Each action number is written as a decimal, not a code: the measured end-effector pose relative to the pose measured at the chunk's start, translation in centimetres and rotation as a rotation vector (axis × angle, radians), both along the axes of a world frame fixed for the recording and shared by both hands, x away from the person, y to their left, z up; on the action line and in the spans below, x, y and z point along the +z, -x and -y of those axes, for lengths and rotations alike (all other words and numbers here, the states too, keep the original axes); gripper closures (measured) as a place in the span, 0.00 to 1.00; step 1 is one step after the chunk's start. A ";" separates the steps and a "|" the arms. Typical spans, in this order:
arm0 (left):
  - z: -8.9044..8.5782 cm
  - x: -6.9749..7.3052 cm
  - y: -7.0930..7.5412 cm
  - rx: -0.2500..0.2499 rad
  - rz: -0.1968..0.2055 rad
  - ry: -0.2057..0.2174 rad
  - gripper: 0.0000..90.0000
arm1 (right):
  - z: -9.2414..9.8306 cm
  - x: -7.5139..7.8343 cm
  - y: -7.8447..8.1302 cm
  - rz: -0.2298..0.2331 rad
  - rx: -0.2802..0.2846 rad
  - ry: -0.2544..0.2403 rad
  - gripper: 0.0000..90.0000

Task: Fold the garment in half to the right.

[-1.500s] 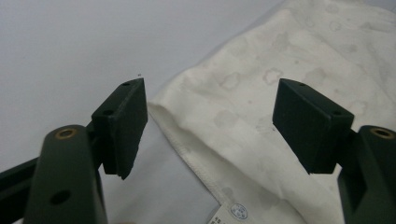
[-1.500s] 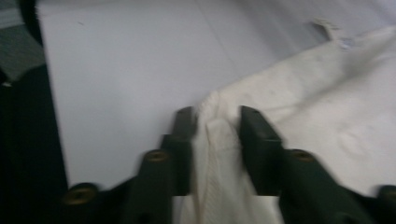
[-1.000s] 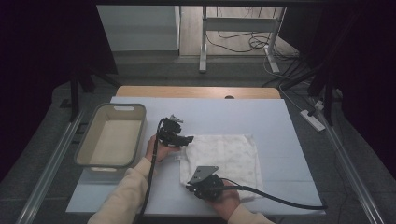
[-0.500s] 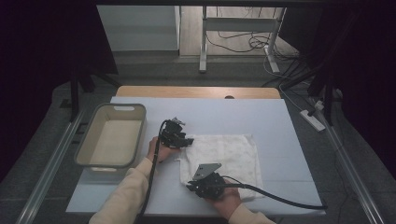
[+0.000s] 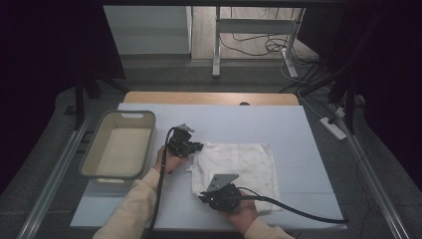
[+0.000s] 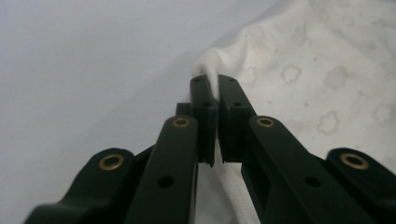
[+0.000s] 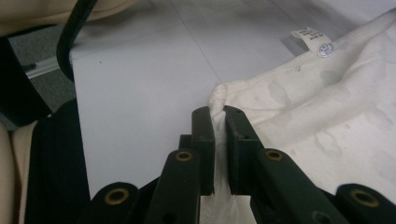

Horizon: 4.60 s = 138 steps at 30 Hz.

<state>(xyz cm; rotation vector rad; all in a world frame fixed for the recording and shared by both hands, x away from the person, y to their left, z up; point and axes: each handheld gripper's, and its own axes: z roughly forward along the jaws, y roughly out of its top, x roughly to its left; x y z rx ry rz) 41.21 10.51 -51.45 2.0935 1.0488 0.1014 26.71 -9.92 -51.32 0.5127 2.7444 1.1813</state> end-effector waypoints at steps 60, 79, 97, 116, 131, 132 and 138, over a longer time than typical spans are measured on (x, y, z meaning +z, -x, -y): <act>-5.1 5.5 0.9 0.109 0.087 0.095 0.95 | -3.7 4.1 -1.6 0.090 0.066 -0.159 0.92; -3.3 4.8 0.7 0.085 0.071 0.075 0.95 | -1.0 3.7 -1.2 0.090 0.021 -0.122 0.92; 0.8 4.6 -0.1 0.018 0.067 0.057 0.95 | 2.6 3.5 -0.6 0.077 -0.046 -0.100 0.92; 6.2 4.4 -1.7 -0.051 0.051 0.057 0.95 | 7.2 3.2 -0.2 0.066 -0.134 -0.082 0.92; 9.5 3.1 -3.1 -0.076 0.038 0.042 0.93 | 9.7 2.4 -0.6 0.043 -0.204 -0.047 0.92; 9.7 3.1 -3.1 -0.077 0.038 0.037 0.93 | 9.7 2.4 -0.6 0.043 -0.204 -0.047 0.92; 10.8 2.6 -3.6 -0.089 0.033 0.023 0.93 | 10.3 2.2 -0.7 0.039 -0.217 -0.034 0.92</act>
